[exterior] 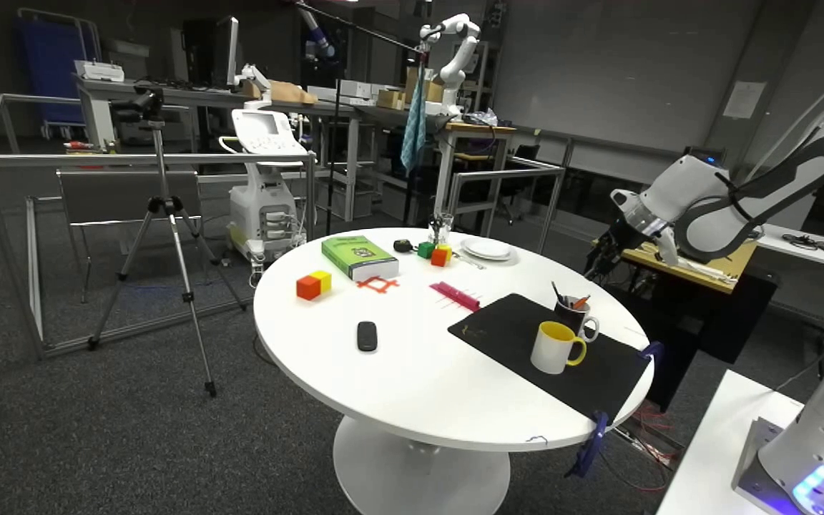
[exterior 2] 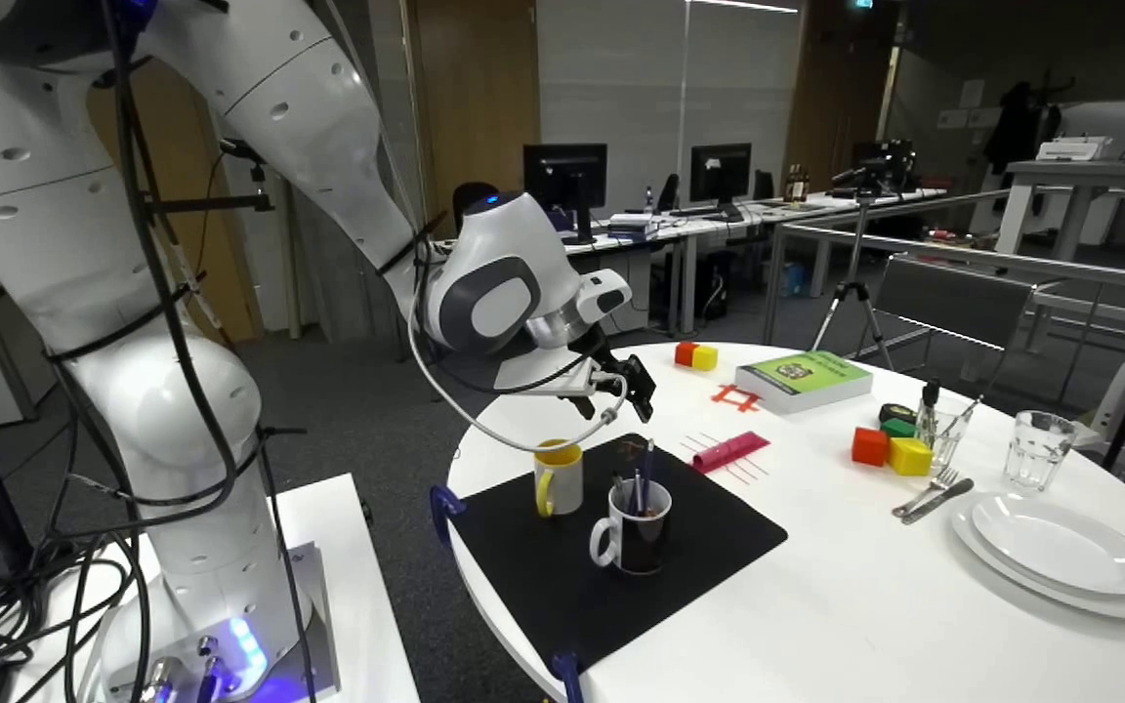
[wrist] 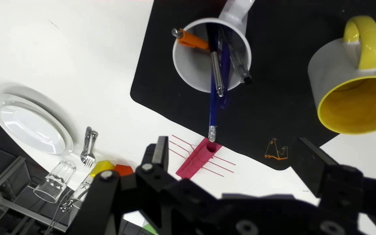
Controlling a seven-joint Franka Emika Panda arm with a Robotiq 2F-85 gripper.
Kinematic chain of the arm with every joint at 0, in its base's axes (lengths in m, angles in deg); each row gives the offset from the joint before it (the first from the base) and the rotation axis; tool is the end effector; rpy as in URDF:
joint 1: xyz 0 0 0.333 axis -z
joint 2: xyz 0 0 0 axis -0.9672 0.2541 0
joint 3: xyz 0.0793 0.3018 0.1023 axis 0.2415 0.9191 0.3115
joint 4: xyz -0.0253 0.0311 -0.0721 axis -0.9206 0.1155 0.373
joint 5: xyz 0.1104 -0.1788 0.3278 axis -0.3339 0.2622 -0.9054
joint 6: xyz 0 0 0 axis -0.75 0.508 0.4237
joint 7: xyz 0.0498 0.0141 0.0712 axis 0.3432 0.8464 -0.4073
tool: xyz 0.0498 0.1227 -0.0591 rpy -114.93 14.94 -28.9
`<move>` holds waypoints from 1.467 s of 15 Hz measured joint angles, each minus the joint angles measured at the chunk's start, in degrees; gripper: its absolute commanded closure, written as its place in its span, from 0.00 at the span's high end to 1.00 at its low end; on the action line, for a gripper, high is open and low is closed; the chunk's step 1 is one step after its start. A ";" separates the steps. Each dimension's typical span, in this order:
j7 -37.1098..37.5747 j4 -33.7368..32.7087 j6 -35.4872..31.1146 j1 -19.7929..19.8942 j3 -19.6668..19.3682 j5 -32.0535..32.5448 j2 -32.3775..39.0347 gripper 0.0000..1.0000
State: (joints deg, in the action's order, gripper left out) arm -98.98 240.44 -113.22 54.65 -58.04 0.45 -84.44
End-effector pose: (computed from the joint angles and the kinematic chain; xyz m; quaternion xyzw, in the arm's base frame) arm 0.4335 -0.0692 0.3093 0.9373 0.2464 0.2321 0.0835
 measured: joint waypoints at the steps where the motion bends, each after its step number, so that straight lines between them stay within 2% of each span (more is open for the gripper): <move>1: 2.62 0.08 2.97 3.43 3.08 3.53 -2.18 1.00; 2: 4.66 0.32 6.61 5.78 5.69 5.74 -5.02 1.00; 4: 4.96 1.56 13.24 10.52 13.20 2.95 -11.01 1.00; 6: 6.19 1.37 21.16 9.53 15.72 1.15 -17.38 1.00; 8: 6.73 1.25 26.05 7.80 16.46 0.01 -22.52 1.00; 10: 6.74 1.65 26.75 7.76 16.32 -0.01 -24.37 1.00; 22: 6.74 1.72 26.75 7.76 16.28 -0.03 -24.12 1.00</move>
State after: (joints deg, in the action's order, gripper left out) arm -92.25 242.15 -86.47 62.41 -41.76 0.43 -108.56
